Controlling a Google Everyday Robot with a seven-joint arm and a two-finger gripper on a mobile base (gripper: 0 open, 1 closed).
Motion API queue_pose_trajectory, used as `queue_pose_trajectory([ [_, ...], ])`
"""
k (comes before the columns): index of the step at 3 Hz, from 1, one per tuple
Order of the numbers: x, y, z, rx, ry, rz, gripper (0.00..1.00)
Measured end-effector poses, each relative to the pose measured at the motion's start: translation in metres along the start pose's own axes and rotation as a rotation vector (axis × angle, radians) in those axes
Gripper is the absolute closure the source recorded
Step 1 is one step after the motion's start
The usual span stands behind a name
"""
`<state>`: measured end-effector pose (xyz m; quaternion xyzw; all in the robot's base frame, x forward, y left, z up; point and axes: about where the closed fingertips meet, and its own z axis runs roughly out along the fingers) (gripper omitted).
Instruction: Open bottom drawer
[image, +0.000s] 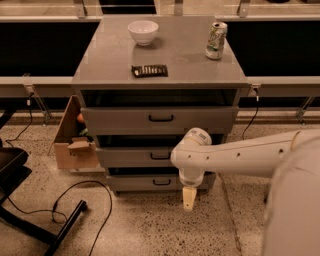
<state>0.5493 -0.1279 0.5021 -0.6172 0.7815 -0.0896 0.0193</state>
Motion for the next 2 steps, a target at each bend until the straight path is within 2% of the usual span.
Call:
queue_pose_trajectory([
  [1, 0.003, -0.028, 0.063, 0.023, 0.006, 0.007, 0.0],
  [2, 0.005, -0.048, 0.107, 0.027, -0.004, 0.015, 0.0],
])
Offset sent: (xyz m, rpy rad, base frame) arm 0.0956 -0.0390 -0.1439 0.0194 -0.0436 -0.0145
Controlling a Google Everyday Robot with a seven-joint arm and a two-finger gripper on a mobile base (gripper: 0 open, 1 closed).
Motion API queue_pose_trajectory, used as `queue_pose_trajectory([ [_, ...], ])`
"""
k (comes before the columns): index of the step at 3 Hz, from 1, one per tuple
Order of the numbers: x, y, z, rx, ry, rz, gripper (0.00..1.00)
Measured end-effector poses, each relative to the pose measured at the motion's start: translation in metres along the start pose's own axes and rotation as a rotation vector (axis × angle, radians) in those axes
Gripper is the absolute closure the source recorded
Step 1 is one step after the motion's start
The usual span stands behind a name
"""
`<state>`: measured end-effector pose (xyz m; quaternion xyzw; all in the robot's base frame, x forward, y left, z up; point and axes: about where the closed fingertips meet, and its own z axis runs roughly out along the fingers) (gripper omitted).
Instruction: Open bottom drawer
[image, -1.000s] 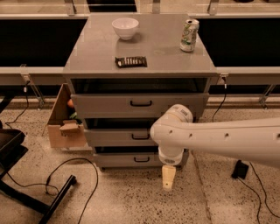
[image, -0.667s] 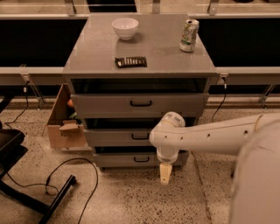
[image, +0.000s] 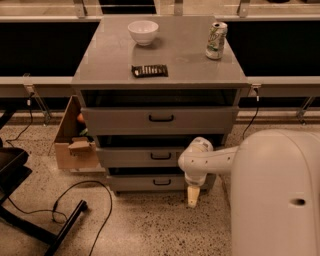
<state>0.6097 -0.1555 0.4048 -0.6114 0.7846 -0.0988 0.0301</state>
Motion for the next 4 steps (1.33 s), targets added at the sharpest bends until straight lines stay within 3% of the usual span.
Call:
queue_pose_trajectory([
  [1, 0.002, -0.01, 0.036, -0.047, -0.022, 0.014, 0.0],
  [3, -0.004, -0.015, 0.06, -0.064, -0.041, 0.015, 0.0],
  [4, -0.007, -0.017, 0.088, -0.072, -0.042, 0.014, 0.0],
])
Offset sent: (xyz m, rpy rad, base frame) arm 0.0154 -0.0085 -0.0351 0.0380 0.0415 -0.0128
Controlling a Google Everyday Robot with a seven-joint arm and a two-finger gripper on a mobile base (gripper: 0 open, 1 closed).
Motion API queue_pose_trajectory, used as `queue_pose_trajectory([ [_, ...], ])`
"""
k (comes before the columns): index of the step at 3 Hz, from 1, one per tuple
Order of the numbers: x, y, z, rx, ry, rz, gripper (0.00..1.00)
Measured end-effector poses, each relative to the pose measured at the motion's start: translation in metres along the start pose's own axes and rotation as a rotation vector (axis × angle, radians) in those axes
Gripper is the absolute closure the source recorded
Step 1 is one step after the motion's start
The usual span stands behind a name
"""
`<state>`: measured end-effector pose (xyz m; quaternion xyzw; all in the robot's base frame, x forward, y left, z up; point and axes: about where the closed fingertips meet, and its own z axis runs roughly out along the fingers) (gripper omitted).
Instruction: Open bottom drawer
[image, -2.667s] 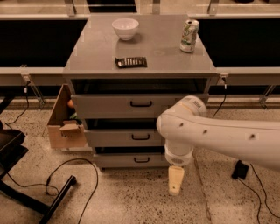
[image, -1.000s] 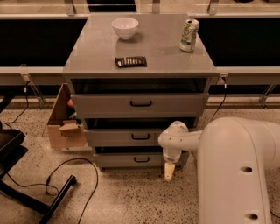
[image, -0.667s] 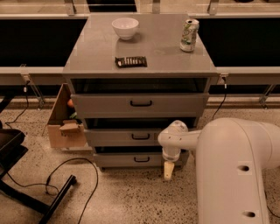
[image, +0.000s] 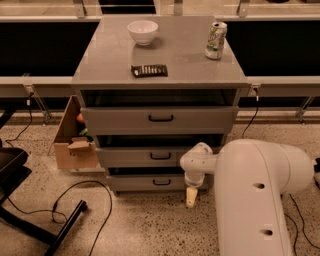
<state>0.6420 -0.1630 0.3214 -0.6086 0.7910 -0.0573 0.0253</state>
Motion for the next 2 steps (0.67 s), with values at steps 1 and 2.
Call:
queue_pose_trajectory([
  [1, 0.002, -0.004, 0.023, 0.002, -0.011, 0.001, 0.0],
  [2, -0.001, -0.009, 0.041, 0.017, -0.043, -0.022, 0.0],
])
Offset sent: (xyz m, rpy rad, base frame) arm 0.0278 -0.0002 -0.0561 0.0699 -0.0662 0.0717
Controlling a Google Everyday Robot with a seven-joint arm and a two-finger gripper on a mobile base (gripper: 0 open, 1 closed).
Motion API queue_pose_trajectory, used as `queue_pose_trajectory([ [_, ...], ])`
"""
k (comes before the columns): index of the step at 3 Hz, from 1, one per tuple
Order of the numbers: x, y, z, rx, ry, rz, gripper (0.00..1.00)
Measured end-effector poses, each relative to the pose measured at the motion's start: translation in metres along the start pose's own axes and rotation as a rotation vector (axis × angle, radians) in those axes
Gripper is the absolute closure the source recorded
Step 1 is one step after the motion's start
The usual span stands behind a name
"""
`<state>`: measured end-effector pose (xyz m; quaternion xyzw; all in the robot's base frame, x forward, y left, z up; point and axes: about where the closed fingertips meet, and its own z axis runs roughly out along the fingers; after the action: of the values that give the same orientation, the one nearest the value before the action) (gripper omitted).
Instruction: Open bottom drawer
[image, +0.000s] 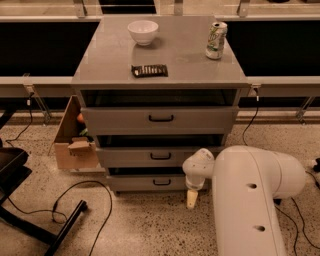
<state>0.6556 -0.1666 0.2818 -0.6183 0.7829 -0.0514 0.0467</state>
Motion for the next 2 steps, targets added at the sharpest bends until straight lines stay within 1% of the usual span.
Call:
queue_pose_trajectory([
  [1, -0.007, -0.006, 0.013, 0.033, -0.024, -0.052, 0.0],
  [2, -0.017, -0.014, 0.027, 0.059, -0.024, -0.112, 0.0],
])
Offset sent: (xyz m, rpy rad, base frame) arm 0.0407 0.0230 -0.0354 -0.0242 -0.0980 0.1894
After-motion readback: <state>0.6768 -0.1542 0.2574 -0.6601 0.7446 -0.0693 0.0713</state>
